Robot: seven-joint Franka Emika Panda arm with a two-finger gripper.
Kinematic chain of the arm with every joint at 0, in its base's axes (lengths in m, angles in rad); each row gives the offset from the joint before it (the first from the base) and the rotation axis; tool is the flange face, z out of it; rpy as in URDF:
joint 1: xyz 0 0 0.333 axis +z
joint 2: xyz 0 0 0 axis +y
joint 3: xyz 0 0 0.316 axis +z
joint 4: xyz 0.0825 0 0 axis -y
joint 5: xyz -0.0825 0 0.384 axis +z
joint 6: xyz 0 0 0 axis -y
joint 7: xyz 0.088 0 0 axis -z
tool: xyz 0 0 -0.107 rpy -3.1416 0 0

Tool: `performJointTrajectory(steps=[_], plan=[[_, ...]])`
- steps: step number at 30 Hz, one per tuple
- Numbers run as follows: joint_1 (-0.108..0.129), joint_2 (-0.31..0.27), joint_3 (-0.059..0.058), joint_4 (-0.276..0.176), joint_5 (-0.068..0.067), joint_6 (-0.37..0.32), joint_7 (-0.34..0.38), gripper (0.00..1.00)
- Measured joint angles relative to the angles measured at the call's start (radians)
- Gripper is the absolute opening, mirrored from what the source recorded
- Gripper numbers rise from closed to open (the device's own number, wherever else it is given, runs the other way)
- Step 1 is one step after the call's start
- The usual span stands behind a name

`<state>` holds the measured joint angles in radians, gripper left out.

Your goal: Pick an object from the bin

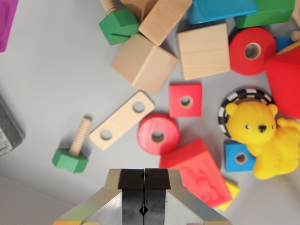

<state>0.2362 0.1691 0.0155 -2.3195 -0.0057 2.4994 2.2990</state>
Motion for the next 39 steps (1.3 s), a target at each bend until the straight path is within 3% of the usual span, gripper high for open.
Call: performJointTrajectory(steps=[20,39], plan=[[0.0,-0.139,0.0,0.047,0.003,-0.191,-0.001,0.0],[0.0,-0.199,0.0,0.094,0.004,-0.302,-0.002,0.0]])
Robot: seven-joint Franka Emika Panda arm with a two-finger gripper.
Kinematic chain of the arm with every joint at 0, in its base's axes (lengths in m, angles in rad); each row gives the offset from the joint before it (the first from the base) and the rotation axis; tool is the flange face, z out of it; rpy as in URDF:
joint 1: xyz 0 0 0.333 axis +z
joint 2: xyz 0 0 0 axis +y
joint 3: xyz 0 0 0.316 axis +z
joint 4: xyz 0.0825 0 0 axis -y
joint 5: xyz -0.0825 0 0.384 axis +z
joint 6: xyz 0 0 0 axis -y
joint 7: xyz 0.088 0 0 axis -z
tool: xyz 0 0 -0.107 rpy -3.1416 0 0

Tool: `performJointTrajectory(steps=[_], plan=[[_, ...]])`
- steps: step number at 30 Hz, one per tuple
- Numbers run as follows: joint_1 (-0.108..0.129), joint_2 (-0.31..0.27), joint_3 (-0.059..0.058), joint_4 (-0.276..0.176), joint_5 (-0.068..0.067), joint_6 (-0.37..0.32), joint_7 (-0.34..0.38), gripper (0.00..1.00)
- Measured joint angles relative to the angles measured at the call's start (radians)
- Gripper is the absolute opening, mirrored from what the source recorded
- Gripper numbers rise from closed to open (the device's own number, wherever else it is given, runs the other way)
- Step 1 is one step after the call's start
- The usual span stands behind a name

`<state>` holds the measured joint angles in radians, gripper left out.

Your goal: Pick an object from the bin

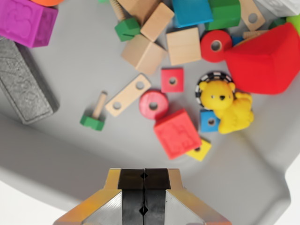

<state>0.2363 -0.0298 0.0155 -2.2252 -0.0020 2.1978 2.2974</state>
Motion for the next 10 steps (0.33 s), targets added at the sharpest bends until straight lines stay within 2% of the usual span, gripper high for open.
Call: performJointTrajectory(steps=[10], plan=[[0.0,-0.002,0.0,0.003,0.0,-0.004,0.0,0.0]])
